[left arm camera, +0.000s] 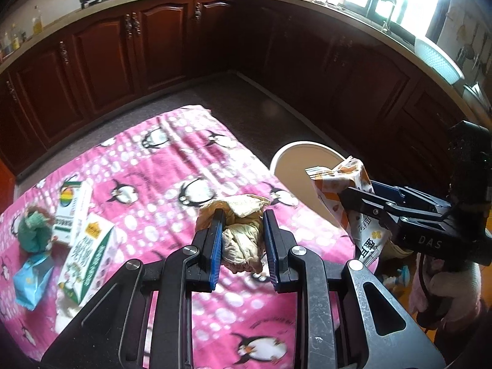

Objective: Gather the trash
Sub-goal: 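Open both tools over the beige bin to drop the paper and bag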

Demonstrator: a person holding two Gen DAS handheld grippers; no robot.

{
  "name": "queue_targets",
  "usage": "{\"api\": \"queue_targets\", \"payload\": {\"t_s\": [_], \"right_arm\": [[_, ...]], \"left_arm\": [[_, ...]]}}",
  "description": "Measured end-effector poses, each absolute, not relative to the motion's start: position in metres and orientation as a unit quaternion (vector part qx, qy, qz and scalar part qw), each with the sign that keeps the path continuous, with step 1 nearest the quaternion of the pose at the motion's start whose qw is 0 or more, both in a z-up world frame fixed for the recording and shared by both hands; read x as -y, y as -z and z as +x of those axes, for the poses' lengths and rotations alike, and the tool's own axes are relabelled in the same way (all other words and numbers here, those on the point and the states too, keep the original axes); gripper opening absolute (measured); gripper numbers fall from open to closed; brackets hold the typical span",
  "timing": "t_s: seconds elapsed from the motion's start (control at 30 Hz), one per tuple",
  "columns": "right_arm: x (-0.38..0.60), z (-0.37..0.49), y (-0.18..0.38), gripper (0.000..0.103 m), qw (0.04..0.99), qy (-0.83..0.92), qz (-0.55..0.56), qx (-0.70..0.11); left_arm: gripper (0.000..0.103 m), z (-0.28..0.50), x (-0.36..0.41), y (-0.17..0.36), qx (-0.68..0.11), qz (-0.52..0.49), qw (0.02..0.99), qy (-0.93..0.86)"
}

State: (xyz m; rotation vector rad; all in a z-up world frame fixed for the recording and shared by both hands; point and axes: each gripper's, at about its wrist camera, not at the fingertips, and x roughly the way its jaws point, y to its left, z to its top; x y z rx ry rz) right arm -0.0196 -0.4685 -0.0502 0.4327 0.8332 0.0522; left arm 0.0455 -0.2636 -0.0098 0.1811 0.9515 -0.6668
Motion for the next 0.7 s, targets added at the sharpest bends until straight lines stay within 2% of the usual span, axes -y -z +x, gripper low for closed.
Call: {"api": "queue_targets", "payload": {"t_s": [0.53, 0.63, 0.7], "right_arm": [[0.556, -0.011, 0.088, 0.062, 0.875, 0.078, 0.209, -0.431], [0.567, -0.006, 0.094, 0.065, 0.874, 0.105, 0.197, -0.433], [0.575, -0.003, 0.098, 0.074, 0.873, 0.121, 0.192, -0.43]], "left_arm": [[0.023, 0.076, 0.346, 0.041, -0.488, 0.051, 0.79, 0.367], [0.028, 0.083, 0.361, 0.052, -0.5, 0.034, 0.779, 0.377], [0.042, 0.088, 0.369, 0.06, -0.508, 0.025, 0.775, 0.376]]}}
